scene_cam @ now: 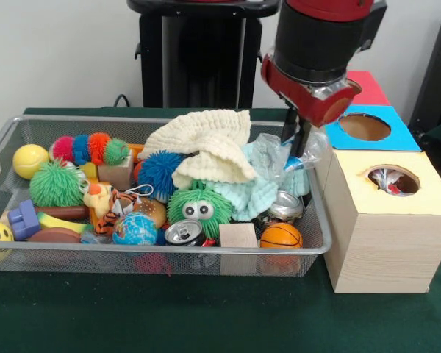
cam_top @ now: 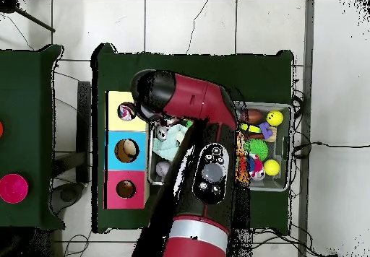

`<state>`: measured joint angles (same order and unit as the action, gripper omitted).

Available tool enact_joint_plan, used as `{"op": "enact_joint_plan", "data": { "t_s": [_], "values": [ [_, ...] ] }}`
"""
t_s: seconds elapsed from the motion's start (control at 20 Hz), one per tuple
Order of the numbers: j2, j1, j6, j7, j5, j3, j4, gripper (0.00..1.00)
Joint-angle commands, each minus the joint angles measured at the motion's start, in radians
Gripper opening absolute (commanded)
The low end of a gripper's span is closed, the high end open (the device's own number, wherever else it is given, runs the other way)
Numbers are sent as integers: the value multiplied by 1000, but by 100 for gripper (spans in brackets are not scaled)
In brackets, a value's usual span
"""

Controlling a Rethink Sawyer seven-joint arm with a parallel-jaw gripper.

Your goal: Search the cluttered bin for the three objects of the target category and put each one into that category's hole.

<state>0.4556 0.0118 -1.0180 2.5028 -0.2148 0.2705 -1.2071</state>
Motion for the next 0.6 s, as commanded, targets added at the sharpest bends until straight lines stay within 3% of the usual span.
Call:
{"op": "enact_joint_plan", "data": {
  "t_s": [0.05, 0.3, 0.6],
  "values": [
    [-8, -34, -2, 131, -24, -48, -58, 0],
    [37, 58, -46, 281, -61, -18, -107, 0],
    [95, 143, -8, 342, -111, 12, -214, 0]
  ]
}}
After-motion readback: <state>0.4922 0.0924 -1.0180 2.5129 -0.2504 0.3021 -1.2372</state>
